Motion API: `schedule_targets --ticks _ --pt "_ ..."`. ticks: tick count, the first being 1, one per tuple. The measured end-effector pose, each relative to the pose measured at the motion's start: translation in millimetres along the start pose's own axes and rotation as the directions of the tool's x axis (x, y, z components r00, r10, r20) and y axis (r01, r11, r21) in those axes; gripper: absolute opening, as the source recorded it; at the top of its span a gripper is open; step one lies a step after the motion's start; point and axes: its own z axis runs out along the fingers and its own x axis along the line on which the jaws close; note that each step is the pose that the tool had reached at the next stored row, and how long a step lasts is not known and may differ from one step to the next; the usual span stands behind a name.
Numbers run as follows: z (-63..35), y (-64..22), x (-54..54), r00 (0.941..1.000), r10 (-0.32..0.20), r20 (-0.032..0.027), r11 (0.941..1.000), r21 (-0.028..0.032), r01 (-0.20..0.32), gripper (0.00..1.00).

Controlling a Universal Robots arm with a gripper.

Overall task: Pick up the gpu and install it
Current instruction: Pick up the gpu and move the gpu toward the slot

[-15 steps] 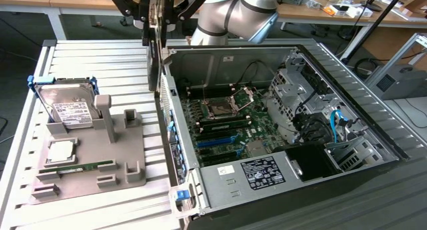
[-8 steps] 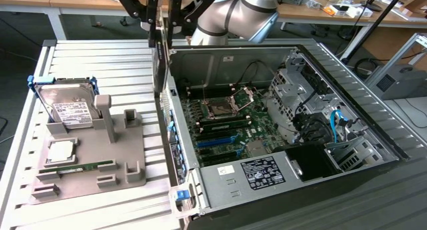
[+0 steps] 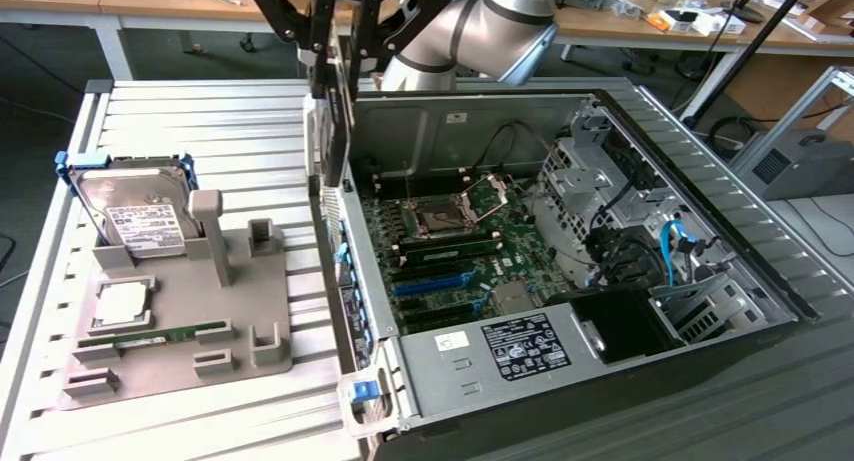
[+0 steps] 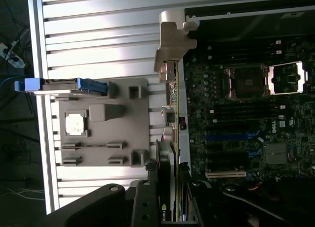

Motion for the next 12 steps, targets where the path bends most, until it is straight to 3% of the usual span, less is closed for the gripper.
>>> schedule_targets --ticks 12 --pt "5.1 0.8 -14.3 0.9999 0.001 -0.0124 1.0 0.0009 -0.001 0.27"
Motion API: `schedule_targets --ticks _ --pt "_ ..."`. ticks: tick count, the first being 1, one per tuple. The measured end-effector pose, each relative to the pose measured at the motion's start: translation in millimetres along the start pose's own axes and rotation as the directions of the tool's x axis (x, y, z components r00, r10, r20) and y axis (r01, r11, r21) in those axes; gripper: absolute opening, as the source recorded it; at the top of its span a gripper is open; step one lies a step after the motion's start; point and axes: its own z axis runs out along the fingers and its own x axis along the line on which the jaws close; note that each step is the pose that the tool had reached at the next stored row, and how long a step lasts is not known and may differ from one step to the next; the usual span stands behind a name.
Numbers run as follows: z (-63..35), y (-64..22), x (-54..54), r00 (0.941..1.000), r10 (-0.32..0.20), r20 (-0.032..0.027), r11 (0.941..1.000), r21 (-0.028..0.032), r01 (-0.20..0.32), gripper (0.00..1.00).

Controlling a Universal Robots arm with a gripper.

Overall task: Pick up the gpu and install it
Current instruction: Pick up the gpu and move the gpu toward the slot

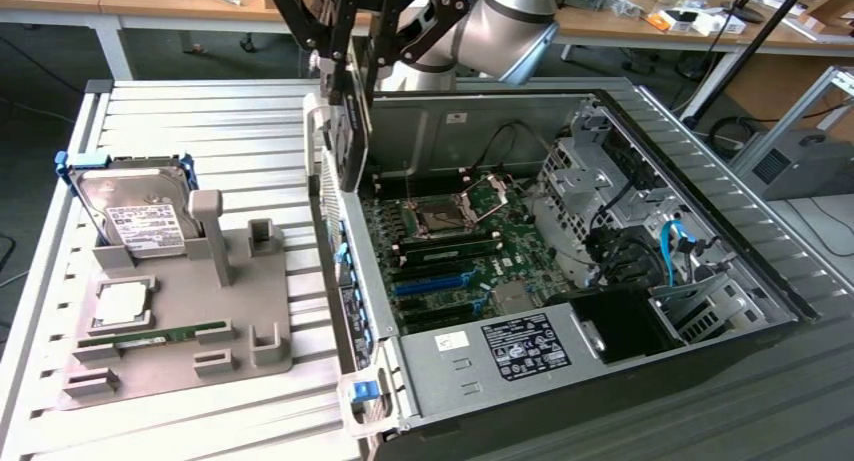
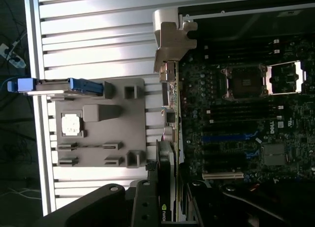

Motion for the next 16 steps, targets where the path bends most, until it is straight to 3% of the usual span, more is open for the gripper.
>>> schedule_targets --ticks 16 --pt "7.6 1.0 -18.8 0.9999 0.001 -0.0158 1.0 0.0011 -0.001 0.27"
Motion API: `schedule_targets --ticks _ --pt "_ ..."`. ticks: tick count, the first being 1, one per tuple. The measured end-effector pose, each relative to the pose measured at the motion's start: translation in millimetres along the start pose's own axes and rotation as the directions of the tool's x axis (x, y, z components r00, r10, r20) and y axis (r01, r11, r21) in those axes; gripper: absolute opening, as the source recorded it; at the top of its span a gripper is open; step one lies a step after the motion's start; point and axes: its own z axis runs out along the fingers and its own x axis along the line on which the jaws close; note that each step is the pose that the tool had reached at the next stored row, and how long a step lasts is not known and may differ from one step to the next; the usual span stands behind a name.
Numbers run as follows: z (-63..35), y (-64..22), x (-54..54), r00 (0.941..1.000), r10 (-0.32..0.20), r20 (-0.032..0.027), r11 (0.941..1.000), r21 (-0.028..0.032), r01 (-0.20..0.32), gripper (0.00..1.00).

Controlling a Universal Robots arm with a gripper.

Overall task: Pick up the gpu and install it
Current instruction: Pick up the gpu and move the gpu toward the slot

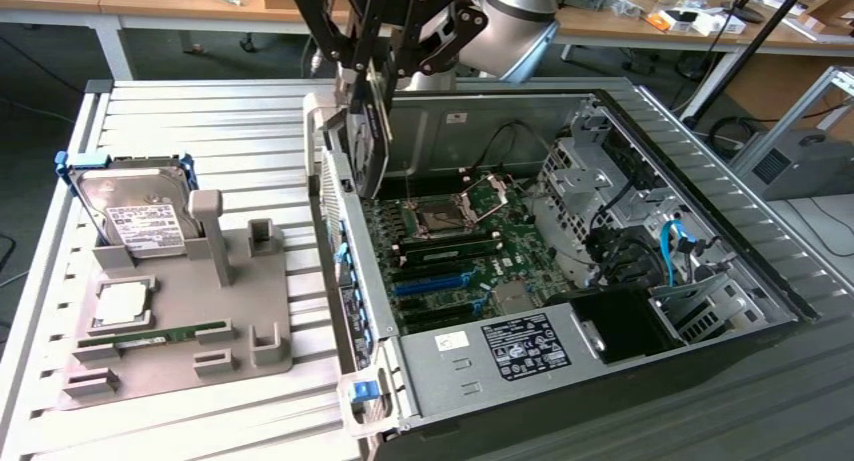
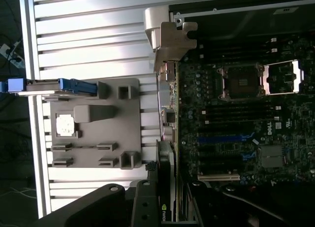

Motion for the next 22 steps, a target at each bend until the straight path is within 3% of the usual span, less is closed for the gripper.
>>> schedule_targets --ticks 22 --pt "8.8 1.8 -29.5 0.9998 0.001 -0.0196 1.0 0.0015 -0.001 0.27"
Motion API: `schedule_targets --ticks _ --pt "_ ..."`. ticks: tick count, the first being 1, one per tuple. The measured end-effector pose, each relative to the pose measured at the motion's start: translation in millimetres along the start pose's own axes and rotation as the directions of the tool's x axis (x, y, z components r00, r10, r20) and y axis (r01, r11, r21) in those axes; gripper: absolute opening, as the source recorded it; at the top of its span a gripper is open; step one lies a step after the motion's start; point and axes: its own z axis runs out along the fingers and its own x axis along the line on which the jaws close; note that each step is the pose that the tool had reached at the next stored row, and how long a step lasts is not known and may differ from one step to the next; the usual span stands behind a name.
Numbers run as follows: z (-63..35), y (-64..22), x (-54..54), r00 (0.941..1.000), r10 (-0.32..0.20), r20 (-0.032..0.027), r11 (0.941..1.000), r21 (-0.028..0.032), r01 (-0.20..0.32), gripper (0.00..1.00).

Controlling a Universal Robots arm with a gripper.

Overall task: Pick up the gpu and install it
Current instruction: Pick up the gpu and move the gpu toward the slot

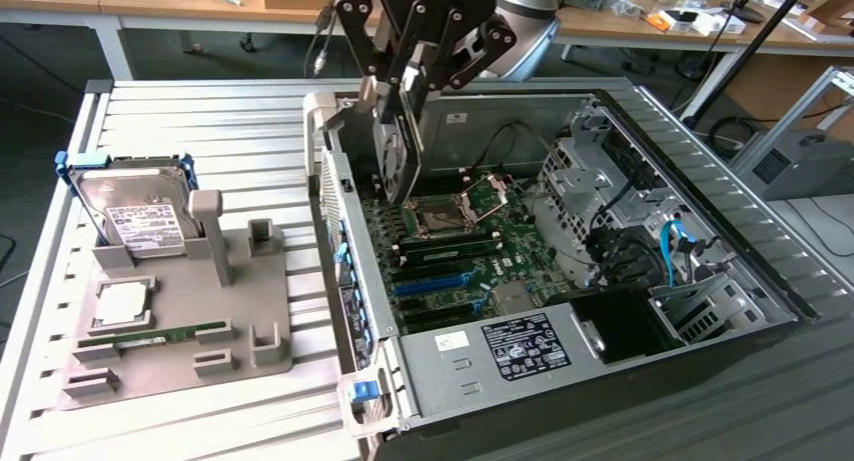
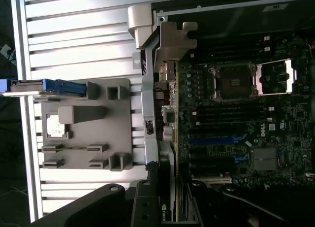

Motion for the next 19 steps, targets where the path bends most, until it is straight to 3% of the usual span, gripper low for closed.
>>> schedule_targets --ticks 19 --pt "6.9 1.9 -30.2 0.9998 0.001 -0.0178 1.0 0.0015 -0.001 0.27"
